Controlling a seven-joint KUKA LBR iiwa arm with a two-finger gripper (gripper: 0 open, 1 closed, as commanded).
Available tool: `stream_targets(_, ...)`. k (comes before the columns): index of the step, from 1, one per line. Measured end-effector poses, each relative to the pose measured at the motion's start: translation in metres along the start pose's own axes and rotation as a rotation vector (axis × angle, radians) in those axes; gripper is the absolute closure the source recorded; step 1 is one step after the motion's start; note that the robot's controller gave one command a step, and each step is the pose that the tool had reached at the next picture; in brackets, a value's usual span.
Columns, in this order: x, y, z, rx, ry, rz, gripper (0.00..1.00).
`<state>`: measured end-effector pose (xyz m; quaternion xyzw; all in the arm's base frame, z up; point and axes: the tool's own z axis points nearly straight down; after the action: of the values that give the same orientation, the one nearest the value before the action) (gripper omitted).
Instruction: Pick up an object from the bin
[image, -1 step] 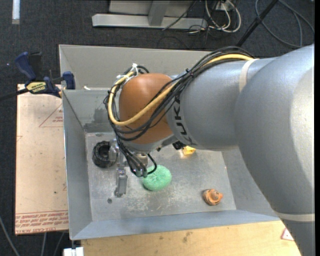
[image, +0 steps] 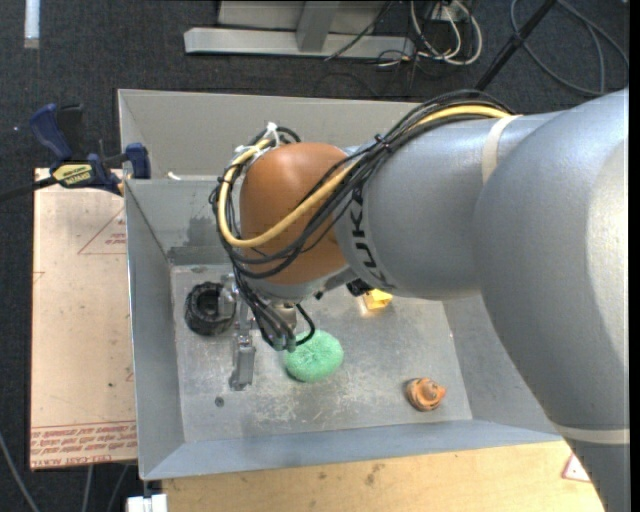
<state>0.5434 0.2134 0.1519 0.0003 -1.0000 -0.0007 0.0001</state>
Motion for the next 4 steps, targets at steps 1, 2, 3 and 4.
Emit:
stream_targets(1,-0.023,-0.009,0.03,-0.002,-0.005,-0.012,0.0)
stream_targets(2,-0.057,0.005,0.076,-0.006,-0.012,0.081,1.0)
stream_targets(3,-0.057,0.005,0.076,-0.006,-0.012,0.081,1.0)
stream_targets(4,-0.056,0.005,0.075,-0.005,-0.01,0.081,1.0)
